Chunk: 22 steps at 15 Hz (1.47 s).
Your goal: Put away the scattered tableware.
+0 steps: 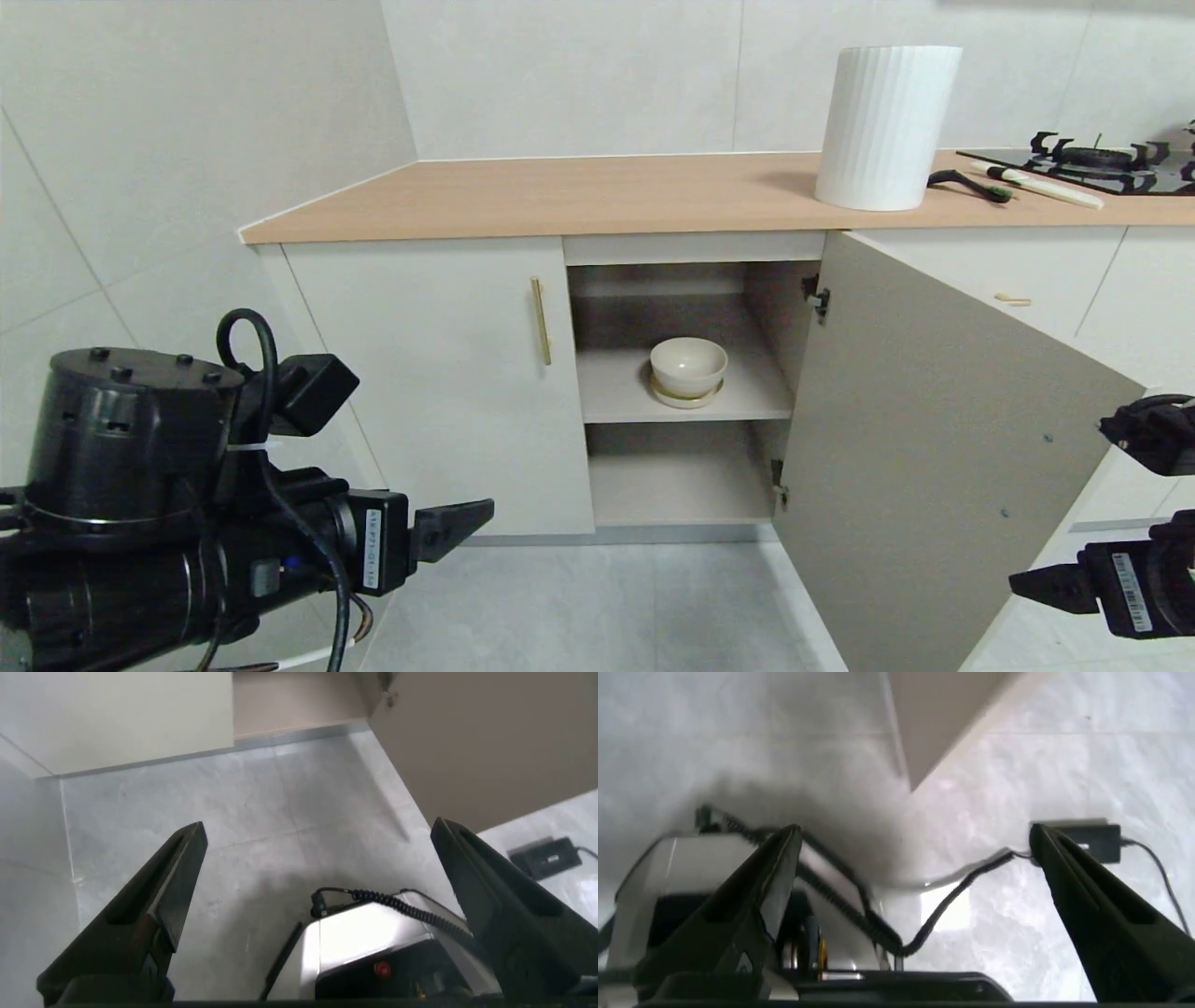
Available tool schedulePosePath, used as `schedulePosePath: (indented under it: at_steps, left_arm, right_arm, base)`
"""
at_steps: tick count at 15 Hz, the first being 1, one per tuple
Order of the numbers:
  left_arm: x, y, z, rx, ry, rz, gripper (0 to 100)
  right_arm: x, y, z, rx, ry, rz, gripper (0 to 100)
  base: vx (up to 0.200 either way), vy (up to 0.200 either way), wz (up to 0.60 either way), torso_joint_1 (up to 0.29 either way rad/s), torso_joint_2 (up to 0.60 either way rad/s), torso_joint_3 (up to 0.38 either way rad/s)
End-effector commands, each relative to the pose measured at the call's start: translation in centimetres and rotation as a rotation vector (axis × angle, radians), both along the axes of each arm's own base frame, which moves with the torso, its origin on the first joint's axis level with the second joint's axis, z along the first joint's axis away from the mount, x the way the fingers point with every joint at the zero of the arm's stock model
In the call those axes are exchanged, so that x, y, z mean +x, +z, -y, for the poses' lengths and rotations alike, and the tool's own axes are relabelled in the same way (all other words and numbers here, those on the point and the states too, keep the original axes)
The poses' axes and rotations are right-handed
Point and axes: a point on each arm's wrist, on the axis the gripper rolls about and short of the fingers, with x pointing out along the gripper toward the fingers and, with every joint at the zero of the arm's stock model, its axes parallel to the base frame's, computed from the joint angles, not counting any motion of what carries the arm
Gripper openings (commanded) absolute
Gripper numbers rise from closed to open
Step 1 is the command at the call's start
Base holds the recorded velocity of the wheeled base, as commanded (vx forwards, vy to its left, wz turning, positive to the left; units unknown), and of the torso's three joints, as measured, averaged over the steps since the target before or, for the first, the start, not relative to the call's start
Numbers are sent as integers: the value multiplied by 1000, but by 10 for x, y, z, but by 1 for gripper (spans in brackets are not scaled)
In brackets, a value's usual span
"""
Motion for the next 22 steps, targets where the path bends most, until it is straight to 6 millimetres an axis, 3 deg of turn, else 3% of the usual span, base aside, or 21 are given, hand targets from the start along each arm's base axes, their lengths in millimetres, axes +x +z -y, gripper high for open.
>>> schedulePosePath:
  at_steps: [1,10,14,17,22]
  left_arm:
    - [1,-1,0,1,0,-3,100]
    - [1,-1,1,1,1,-6,100]
    - [1,-1,1,1,1,-6,100]
    - [1,-1,0,1,1,-5,100]
    - [1,-1,0,1,1,-5,100]
  right_arm:
    - [2,3,5,-5,-37,13,100]
    - [21,19,69,-131,-341,110,100]
    - [40,13,75,-116,-374,149,100]
    - [64,-2,79,-87,-416,182,100]
    - [79,-15,78,-45,-442,211,100]
  base:
    - [0,0,0,0,0,0]
    - [0,0,0,0,0,0]
    - [0,0,0,0,0,0]
    - [0,0,0,0,0,0]
    - [0,0,0,0,0,0]
